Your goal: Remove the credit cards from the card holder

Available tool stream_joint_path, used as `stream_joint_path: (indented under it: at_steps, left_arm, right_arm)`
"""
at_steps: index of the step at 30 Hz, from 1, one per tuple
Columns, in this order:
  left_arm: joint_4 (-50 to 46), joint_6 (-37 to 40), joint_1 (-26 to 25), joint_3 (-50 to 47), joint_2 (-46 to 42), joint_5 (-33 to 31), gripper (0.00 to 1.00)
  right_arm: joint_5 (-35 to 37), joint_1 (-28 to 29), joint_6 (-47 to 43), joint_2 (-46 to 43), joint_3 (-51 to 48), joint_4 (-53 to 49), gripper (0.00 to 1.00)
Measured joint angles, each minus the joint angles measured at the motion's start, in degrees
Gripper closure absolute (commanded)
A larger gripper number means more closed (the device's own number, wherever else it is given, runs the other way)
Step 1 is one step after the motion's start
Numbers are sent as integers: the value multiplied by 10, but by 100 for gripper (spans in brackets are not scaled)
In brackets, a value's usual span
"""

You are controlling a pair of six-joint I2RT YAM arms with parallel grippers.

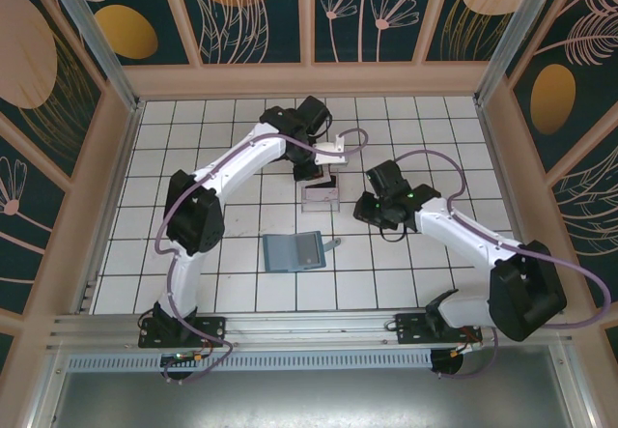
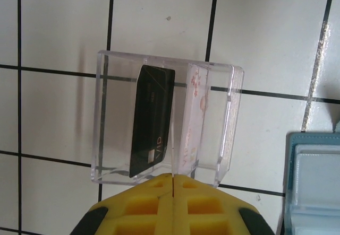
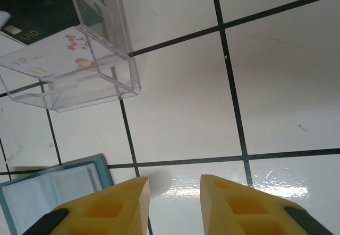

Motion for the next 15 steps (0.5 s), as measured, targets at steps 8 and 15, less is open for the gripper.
stream_joint_path:
  at_steps: [8,15]
  left_arm:
    - [-20,5,-10,24,39,3,100]
    - [-28,3,-25,30,54,-5,100]
  right_arm:
    - [1,-2,2,-26,-17,-1,69]
    - [0,-2,4,-28,-24,-2,69]
